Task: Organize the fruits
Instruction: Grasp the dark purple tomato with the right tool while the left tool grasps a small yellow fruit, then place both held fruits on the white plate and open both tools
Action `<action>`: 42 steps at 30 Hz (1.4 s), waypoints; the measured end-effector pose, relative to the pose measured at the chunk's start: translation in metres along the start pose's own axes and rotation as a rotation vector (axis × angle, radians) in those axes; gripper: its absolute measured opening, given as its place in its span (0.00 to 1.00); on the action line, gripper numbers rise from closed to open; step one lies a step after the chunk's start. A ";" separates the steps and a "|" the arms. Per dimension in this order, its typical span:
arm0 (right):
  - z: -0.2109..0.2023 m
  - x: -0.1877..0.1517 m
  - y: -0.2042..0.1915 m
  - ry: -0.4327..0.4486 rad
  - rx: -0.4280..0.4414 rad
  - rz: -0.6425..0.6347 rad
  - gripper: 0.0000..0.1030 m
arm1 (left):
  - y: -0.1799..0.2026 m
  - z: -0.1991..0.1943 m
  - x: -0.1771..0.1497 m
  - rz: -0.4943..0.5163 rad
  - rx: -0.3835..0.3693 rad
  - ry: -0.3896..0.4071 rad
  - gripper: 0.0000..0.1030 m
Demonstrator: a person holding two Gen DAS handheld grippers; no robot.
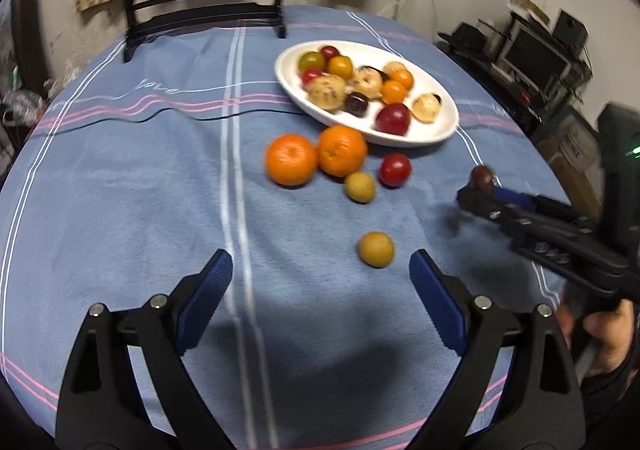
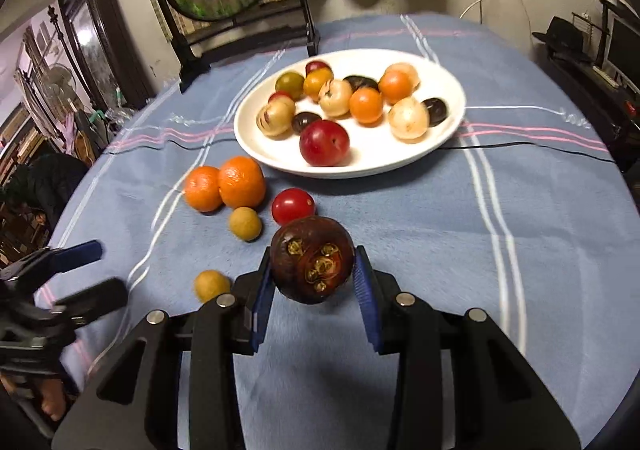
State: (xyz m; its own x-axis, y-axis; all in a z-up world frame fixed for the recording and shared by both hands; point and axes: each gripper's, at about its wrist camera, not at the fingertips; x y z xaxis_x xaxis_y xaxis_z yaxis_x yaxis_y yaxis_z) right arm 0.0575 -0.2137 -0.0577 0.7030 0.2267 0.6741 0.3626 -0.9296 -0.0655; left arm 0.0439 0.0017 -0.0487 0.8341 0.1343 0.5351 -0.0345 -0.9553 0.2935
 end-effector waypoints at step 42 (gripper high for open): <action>-0.026 -0.024 0.005 0.021 0.029 0.015 0.38 | 0.029 0.030 -0.013 0.022 0.040 -0.027 0.27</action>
State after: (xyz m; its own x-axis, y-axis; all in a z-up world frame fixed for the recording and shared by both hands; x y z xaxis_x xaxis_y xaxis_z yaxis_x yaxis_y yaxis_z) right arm 0.0265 -0.2314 -0.0544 0.6957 0.2064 0.6880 0.3698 -0.9240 -0.0968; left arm 0.0487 -0.0351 -0.0709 0.8477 0.1061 0.5197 -0.0317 -0.9679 0.2494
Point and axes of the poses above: each gripper's, at about its wrist camera, not at the fingertips, and z roughly the way its jaws point, y to its right, x to its top, and after that the axes turned 15 degrees about -z, right-handed
